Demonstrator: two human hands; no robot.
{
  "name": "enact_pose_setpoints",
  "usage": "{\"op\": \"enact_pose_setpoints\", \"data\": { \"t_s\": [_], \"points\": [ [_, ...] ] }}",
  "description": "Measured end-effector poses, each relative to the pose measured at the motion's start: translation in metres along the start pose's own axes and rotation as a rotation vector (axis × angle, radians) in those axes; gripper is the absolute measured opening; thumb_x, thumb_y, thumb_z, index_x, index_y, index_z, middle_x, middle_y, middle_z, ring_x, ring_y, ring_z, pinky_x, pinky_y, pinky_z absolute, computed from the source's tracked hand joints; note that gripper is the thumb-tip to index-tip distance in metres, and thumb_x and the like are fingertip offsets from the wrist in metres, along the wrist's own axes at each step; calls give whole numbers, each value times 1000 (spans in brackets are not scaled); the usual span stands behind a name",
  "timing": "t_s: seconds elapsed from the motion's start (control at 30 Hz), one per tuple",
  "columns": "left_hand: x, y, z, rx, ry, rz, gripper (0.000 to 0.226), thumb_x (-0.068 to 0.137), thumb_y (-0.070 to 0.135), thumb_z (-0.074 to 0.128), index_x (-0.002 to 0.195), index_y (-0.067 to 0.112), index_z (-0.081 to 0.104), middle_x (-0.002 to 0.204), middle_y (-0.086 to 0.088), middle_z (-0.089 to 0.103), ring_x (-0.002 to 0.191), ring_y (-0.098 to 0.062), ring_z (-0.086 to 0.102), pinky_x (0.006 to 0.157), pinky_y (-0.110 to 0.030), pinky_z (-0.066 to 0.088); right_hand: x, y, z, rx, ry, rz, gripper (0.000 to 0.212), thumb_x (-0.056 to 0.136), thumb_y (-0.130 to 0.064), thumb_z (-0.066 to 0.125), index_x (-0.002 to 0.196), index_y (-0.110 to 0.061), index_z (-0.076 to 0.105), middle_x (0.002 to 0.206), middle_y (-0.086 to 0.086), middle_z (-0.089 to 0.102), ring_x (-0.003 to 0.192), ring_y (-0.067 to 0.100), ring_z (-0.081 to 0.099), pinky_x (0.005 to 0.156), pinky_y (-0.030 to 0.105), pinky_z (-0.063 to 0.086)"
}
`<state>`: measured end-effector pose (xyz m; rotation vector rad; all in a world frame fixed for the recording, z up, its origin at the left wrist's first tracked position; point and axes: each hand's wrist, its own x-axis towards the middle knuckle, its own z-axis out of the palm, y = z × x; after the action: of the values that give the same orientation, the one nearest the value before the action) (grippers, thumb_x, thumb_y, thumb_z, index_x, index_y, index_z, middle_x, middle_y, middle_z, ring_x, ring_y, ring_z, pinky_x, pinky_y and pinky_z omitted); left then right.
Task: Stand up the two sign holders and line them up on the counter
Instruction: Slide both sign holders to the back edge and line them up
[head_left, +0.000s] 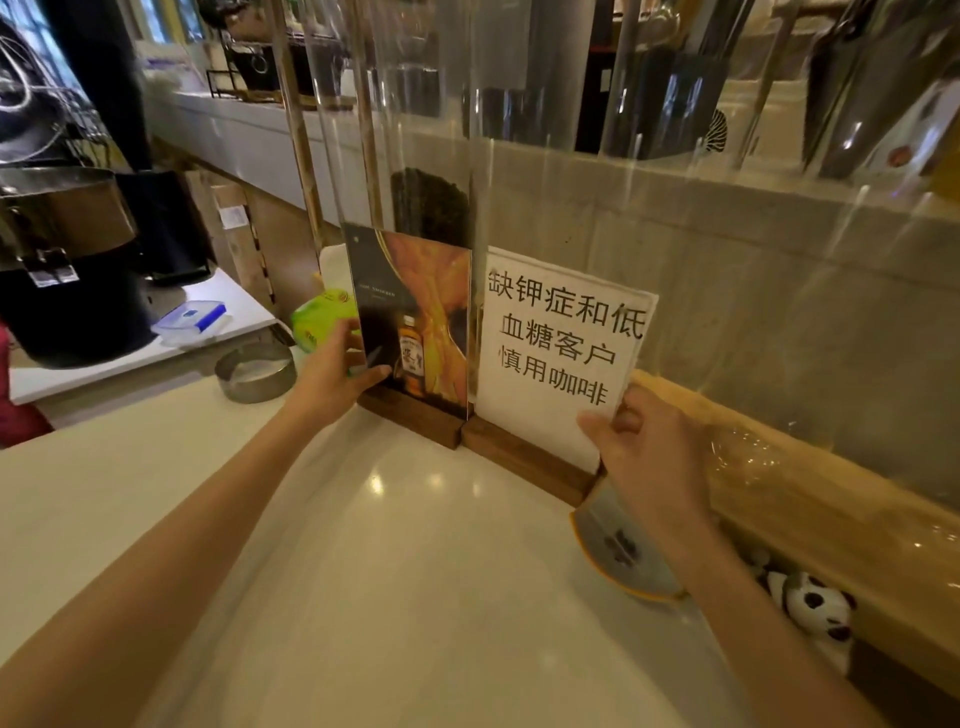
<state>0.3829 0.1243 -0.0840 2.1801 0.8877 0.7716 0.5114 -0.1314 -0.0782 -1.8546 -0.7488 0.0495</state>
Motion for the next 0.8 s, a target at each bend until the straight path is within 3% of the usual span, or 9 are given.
{"op": "enact_pose_setpoints", "data": {
  "t_s": [0.17, 0.3, 0.47, 0.8],
  "points": [
    [10, 6, 7, -28, -50, -2, 56, 81, 7, 61, 130, 10, 33, 128, -20, 52, 112, -34, 54, 90, -43, 47, -4, -2, -2, -28, 46, -56, 23, 84, -14, 62, 107, -12, 62, 116, 4, 68, 97, 15, 65, 57, 5, 50],
    [16, 11, 14, -29, -67, 5, 55, 82, 5, 59, 130, 9, 33, 125, -20, 53, 100, -24, 54, 83, -36, 47, -6, -2, -2, -45, 61, -95, 23, 85, -14, 61, 107, -9, 62, 117, 7, 67, 100, 18, 65, 65, 12, 52],
    [20, 12, 16, -23, -65, 3, 55, 82, 6, 60, 130, 10, 34, 125, -21, 53, 110, -34, 55, 88, -41, 48, -7, -1, -1, -72, 77, -102, 22, 86, -15, 59, 107, -8, 61, 120, 8, 65, 104, 20, 63, 65, 11, 51],
    [25, 12, 19, -30, -73, 17, 55, 81, 6, 61, 130, 10, 35, 123, -19, 54, 108, -31, 56, 92, -46, 50, -9, -1, 2, -107, 109, -103, 22, 86, -18, 59, 106, -10, 61, 119, 7, 66, 100, 19, 65, 55, 4, 48]
  ]
}}
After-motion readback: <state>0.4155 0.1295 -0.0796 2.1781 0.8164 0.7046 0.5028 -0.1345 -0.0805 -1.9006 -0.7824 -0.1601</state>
